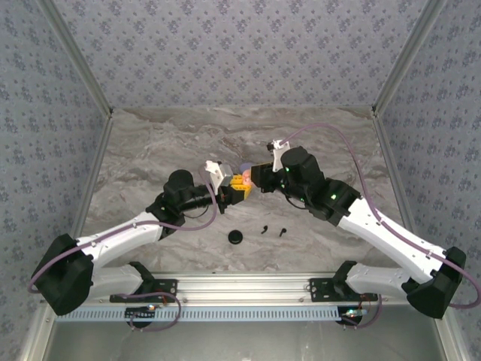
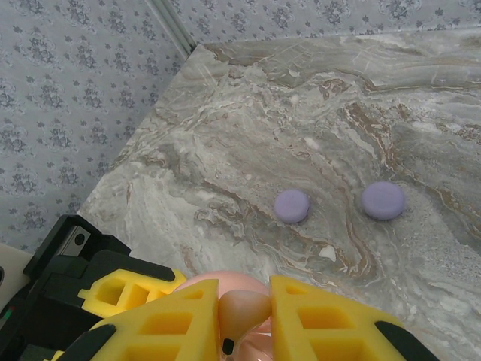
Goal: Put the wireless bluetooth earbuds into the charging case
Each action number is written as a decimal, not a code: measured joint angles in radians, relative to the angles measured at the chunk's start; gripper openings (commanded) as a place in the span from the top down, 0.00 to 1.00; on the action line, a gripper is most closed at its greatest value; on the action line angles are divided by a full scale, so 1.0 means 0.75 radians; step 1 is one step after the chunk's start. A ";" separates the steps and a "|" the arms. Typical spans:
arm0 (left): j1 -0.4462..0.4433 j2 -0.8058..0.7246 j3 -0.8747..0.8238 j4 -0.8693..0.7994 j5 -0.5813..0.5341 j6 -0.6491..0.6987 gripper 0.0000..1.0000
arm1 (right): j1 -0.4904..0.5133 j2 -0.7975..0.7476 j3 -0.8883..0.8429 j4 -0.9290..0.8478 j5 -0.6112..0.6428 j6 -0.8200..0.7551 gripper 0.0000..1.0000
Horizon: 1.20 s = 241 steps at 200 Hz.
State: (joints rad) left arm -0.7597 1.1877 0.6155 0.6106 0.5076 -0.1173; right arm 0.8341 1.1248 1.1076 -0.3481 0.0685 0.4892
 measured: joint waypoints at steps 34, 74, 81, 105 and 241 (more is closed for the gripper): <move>0.000 -0.001 0.000 0.000 0.000 -0.001 1.00 | 0.004 0.000 -0.001 -0.002 0.001 0.000 0.77; 0.000 -0.001 0.000 -0.001 -0.001 -0.005 1.00 | 0.006 0.000 -0.014 -0.016 0.013 0.001 0.77; 0.000 -0.001 0.000 -0.002 -0.001 -0.006 1.00 | 0.006 0.000 -0.016 -0.020 0.015 0.001 0.76; -0.002 -0.001 -0.002 -0.005 -0.001 -0.009 1.00 | 0.006 -0.001 -0.021 -0.020 0.017 0.000 0.76; -0.003 -0.001 -0.014 0.044 -0.005 -0.046 1.00 | 0.009 -0.038 -0.067 0.012 -0.036 0.031 0.72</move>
State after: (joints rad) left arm -0.7616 1.1873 0.6048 0.6437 0.5041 -0.1520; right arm 0.8406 1.0966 1.0573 -0.3393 0.0414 0.5121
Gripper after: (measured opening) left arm 0.198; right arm 0.258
